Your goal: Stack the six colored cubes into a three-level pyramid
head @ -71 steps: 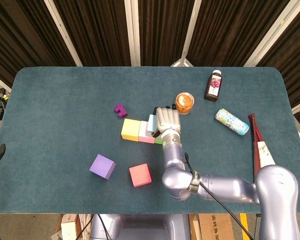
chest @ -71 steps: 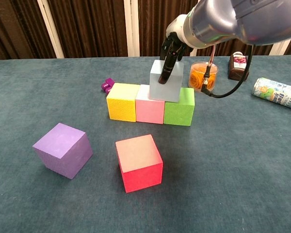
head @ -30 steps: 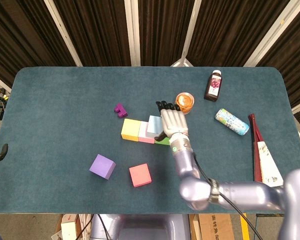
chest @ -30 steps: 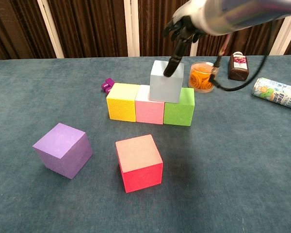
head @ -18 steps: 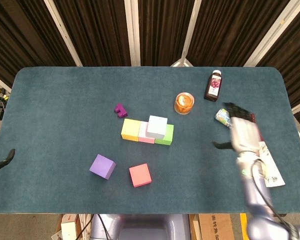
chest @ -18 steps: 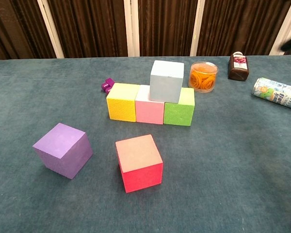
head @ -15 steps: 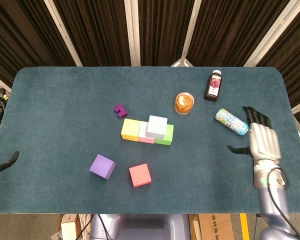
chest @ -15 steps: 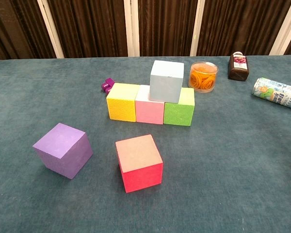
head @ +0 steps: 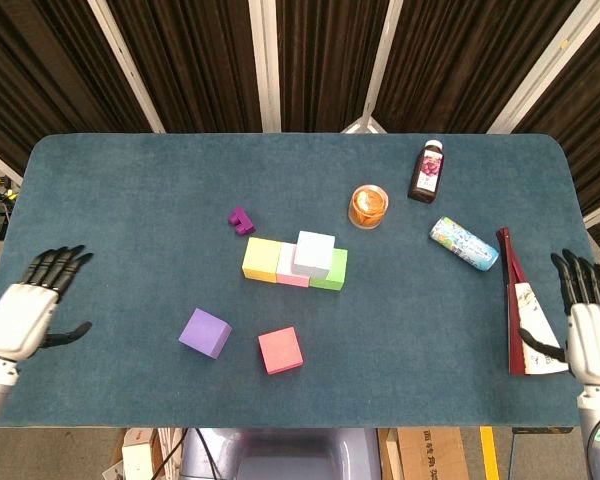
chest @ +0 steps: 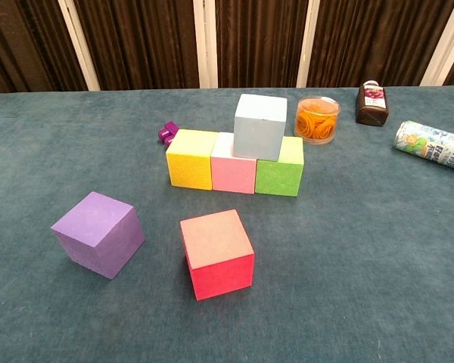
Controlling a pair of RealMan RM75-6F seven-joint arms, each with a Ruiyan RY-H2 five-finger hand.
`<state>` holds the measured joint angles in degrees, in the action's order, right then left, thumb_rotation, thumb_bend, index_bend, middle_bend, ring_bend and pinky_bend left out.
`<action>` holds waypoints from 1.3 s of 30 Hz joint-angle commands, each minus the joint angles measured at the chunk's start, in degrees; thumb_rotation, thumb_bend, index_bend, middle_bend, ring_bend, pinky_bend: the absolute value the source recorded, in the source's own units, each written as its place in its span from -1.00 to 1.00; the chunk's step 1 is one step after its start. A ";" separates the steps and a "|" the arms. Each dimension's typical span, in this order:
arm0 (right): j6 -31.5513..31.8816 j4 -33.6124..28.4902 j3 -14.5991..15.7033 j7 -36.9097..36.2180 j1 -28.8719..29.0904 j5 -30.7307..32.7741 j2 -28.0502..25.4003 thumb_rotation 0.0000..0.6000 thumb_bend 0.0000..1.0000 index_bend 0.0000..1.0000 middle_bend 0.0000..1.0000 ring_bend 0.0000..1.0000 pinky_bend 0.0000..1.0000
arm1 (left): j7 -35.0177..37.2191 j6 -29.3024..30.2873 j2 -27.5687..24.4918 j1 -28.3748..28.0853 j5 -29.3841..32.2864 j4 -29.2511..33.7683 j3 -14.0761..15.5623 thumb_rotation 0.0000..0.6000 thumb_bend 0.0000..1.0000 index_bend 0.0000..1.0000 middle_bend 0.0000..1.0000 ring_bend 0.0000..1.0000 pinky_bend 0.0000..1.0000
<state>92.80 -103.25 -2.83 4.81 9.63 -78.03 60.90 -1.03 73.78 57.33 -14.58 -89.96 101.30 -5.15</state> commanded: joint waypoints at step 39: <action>-3.22 6.85 -1.99 -4.16 -5.70 0.02 5.84 1.00 -0.81 -0.97 -0.86 -0.99 -1.00 | -34.39 -25.34 17.25 -22.99 20.44 1.85 3.11 1.00 -0.50 -0.73 -0.72 -1.00 -1.00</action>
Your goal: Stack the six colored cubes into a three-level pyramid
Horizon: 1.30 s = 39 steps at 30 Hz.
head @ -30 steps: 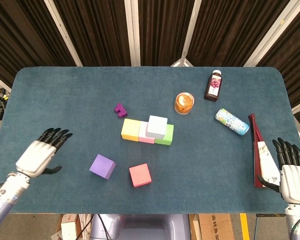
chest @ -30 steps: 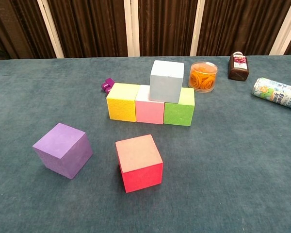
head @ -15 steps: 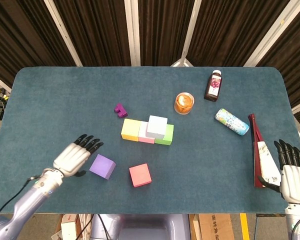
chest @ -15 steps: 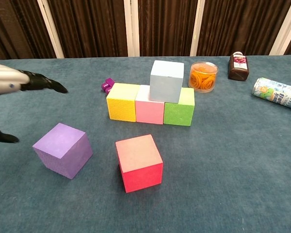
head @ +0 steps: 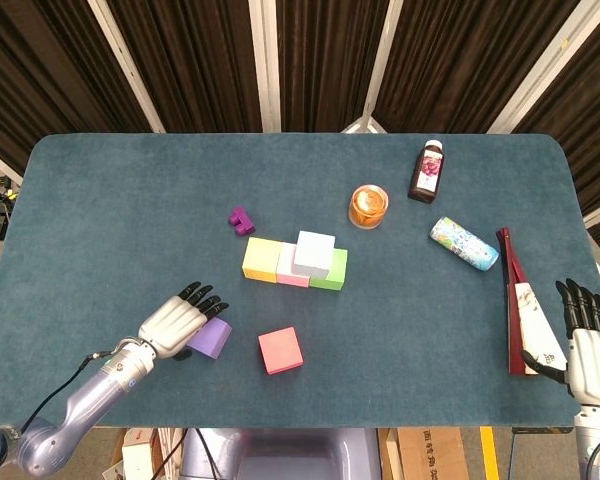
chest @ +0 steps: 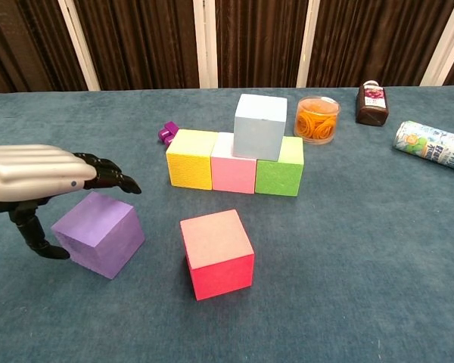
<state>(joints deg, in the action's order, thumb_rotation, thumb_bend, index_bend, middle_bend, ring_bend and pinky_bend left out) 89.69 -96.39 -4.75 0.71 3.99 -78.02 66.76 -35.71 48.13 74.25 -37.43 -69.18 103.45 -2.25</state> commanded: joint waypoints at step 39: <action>-4.16 -3.20 -2.75 1.95 -1.14 5.17 -0.68 1.00 -0.81 -0.97 -0.86 -0.99 -1.00 | 1.07 3.66 -0.77 -1.88 -1.77 0.54 2.39 1.00 -0.36 -0.48 -0.49 -1.00 -1.00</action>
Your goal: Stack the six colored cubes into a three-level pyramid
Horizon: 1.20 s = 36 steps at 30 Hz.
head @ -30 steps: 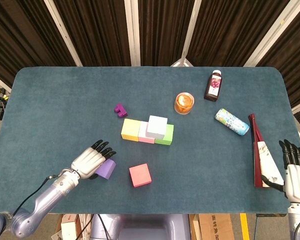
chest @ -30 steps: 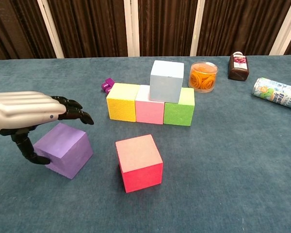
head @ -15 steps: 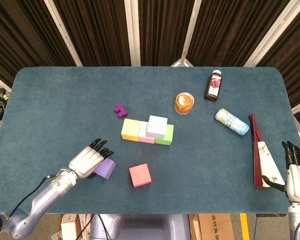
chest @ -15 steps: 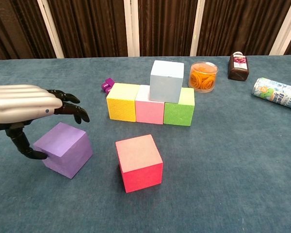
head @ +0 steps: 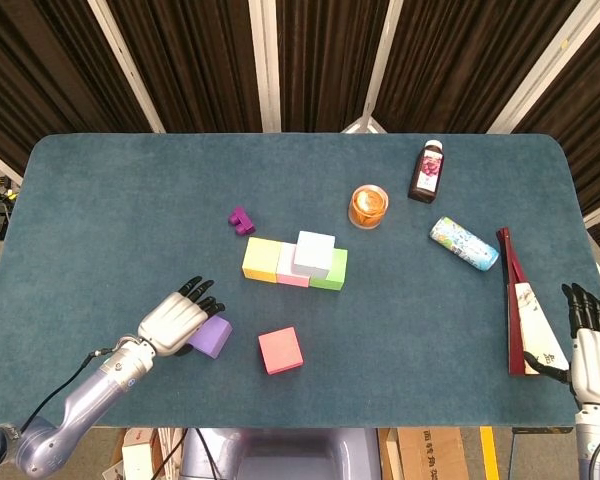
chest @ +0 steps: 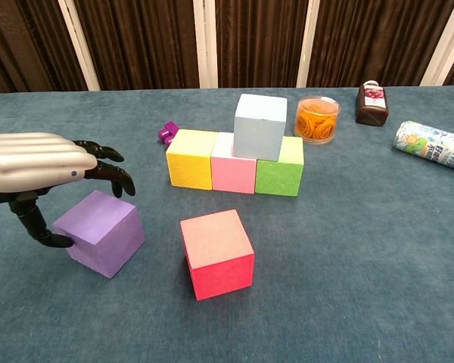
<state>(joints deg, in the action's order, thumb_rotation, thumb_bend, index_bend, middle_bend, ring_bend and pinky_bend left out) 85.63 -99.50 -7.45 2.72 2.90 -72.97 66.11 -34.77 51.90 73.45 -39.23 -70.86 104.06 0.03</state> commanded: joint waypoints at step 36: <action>-2.31 0.25 -2.01 0.75 0.02 4.31 0.33 1.00 -0.81 -0.96 -0.86 -0.99 -1.00 | -8.58 4.19 -13.11 -11.60 26.56 15.59 -11.20 1.00 -0.10 -0.35 -0.20 -1.00 -1.00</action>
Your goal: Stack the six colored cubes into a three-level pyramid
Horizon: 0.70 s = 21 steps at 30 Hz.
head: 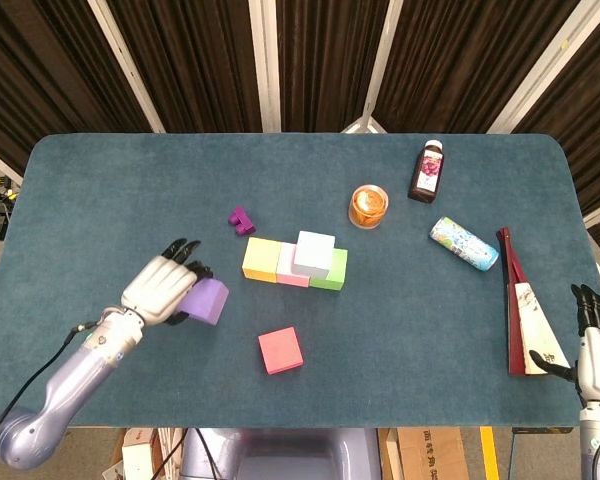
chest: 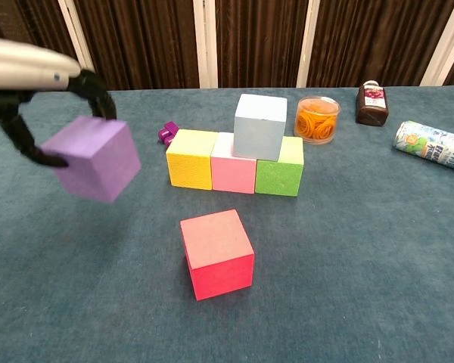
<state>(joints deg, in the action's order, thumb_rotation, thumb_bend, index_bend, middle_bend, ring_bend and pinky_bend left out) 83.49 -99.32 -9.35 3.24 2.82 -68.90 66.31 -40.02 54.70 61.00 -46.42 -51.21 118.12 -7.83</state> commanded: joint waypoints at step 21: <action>-2.79 2.10 -1.60 3.67 1.51 5.54 2.00 1.00 -0.81 -0.96 -0.86 -0.99 -1.00 | -15.90 3.29 12.37 -27.08 42.29 -15.39 -8.08 1.00 -0.10 -0.36 -0.28 -1.00 -1.00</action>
<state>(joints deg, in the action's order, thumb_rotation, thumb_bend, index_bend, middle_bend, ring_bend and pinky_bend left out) 80.77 -97.25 -10.92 6.90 4.30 -63.45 68.30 -55.71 58.45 72.30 -72.19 -10.31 104.21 -15.46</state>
